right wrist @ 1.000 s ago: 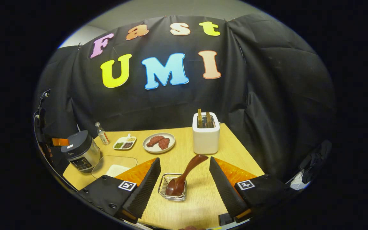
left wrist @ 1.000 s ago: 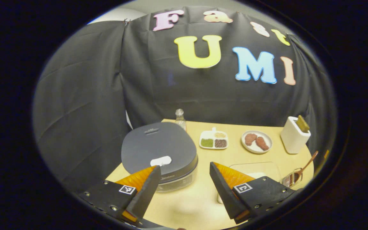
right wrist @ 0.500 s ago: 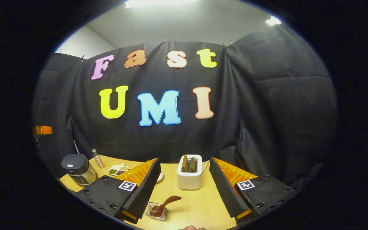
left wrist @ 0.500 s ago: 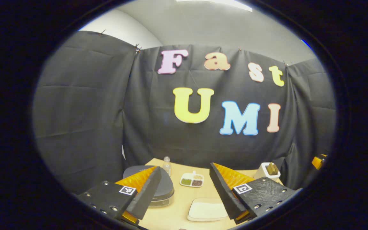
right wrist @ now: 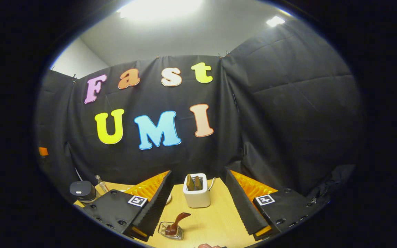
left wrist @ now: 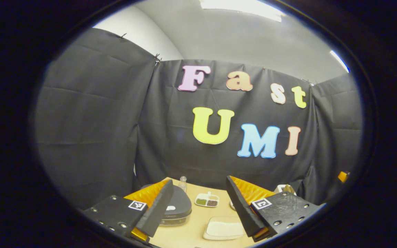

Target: Close the left gripper, press the button to open the rice cooker; take a wooden spoon from the chopstick holder with the right hand, scoop a spoonful of rice and pour it into the rice cooker, then put the wooden spoon back into the chopstick holder.

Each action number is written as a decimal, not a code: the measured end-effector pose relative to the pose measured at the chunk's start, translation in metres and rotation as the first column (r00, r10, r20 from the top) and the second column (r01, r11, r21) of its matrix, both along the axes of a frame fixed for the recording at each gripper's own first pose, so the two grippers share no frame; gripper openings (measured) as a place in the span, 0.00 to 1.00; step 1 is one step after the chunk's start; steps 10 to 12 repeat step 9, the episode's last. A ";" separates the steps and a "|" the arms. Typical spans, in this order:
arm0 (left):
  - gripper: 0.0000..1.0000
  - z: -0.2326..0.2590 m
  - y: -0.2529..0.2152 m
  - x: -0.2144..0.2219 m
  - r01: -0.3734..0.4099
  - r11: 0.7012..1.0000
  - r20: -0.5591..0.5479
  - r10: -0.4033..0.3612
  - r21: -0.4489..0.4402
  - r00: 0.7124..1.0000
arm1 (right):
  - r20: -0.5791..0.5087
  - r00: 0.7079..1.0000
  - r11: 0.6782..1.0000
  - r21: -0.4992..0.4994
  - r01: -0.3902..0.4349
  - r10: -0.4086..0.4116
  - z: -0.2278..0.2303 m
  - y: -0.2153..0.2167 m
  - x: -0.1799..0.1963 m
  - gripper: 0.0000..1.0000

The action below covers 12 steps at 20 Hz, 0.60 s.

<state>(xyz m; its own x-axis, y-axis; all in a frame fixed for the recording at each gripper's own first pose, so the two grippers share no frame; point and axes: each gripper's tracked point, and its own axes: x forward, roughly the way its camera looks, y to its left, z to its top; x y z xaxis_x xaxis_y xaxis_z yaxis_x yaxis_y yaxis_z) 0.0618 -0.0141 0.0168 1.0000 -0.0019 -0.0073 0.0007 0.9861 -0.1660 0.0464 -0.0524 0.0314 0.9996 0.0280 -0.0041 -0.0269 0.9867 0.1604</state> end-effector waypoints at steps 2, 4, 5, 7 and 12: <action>0.96 -0.001 0.002 -0.002 0.018 1.000 0.009 -0.018 0.017 1.000 | 0.006 1.000 1.000 0.000 -0.006 0.006 0.004 0.010 -0.009 0.98; 0.96 -0.008 -0.002 -0.005 0.039 0.999 0.009 -0.039 0.018 0.999 | -0.007 1.000 1.000 -0.018 -0.016 0.016 0.002 0.017 -0.019 0.98; 0.96 -0.011 -0.007 -0.005 0.062 0.998 0.006 -0.062 0.011 0.998 | -0.010 1.000 0.999 -0.030 -0.015 0.014 0.002 0.019 -0.024 0.98; 0.96 -0.017 -0.016 -0.005 0.096 0.995 0.007 -0.096 0.006 0.995 | -0.008 1.000 0.998 -0.052 -0.021 0.021 0.002 0.024 -0.034 0.98; 0.96 -0.024 -0.031 -0.002 0.132 0.991 0.003 -0.132 0.012 0.991 | -0.019 1.000 0.998 -0.058 -0.024 0.023 -0.005 0.025 -0.047 0.92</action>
